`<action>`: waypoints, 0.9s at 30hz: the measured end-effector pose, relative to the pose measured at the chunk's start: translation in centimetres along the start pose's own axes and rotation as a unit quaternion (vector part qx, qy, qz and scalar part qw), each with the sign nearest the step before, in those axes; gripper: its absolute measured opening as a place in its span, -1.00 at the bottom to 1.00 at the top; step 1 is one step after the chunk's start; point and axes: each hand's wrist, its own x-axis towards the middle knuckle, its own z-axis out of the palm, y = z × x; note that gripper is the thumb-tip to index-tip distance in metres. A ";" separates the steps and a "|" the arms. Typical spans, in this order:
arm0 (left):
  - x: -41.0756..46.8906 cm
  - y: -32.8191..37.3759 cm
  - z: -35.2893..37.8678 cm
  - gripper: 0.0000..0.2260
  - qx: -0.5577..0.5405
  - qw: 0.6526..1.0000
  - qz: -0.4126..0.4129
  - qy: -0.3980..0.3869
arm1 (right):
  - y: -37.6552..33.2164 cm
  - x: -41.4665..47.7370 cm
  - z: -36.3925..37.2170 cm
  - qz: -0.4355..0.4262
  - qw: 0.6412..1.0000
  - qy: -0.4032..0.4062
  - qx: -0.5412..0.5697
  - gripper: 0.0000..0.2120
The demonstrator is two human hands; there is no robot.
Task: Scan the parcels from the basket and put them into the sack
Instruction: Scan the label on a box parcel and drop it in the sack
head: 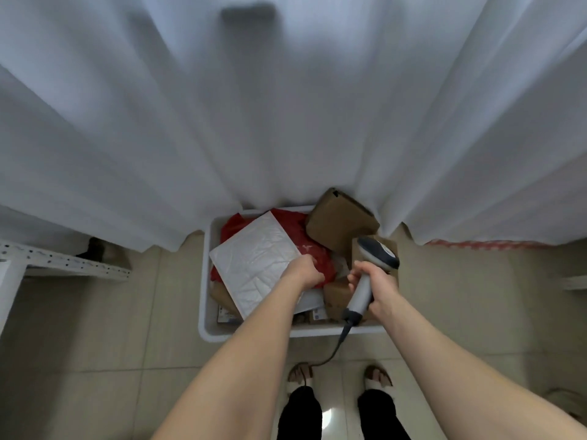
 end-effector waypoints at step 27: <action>11.6 4.5 16.4 -0.29 -0.311 0.932 -0.174 0.071 | -4.8 18.2 -8.1 0.064 0.980 -0.073 -0.174 -0.73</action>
